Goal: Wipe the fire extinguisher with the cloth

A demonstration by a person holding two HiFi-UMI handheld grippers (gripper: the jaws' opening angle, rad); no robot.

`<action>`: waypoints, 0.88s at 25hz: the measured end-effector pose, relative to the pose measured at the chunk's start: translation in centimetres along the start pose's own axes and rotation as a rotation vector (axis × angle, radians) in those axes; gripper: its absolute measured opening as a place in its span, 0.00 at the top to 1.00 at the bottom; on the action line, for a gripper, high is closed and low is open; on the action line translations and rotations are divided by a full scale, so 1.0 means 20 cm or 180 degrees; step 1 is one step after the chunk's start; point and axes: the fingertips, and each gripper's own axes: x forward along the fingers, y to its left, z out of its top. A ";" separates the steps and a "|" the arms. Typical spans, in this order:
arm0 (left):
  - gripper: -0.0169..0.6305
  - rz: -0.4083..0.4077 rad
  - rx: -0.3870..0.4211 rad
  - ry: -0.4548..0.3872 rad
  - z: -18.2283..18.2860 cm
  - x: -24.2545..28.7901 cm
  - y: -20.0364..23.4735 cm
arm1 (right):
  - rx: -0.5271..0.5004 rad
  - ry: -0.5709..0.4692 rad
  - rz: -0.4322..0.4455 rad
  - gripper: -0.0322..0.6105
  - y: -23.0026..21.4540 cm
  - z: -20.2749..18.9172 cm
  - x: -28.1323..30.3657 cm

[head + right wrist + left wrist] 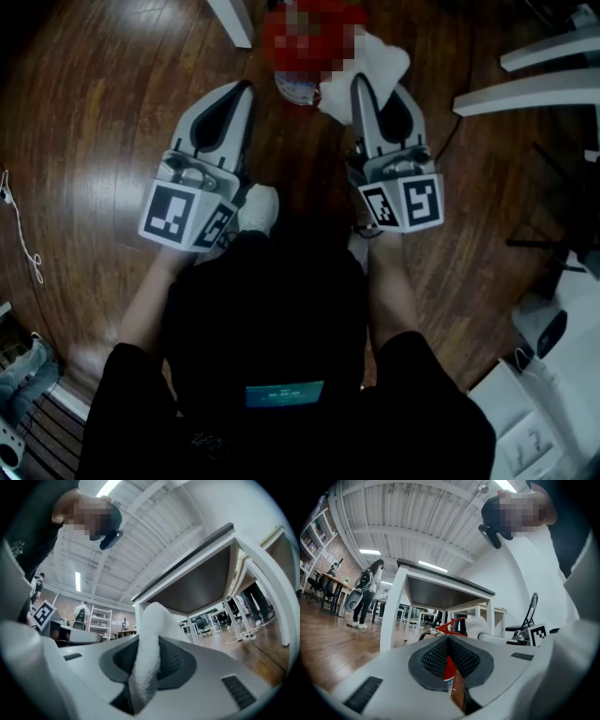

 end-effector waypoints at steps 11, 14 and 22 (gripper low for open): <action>0.97 0.0018 -0.0016 0.0015 -0.02 -0.01 0.01 | -0.0256 0.0511 0.0148 0.78 0.04 -0.32 0.17; 0.97 0.0025 -0.0006 0.0032 -0.03 0.00 0.01 | -0.0263 0.0773 0.0107 0.78 0.00 -0.51 0.12; 0.97 0.0012 -0.0022 0.0038 -0.04 0.02 0.01 | -0.0126 0.1784 0.0032 0.78 -0.15 -1.21 0.00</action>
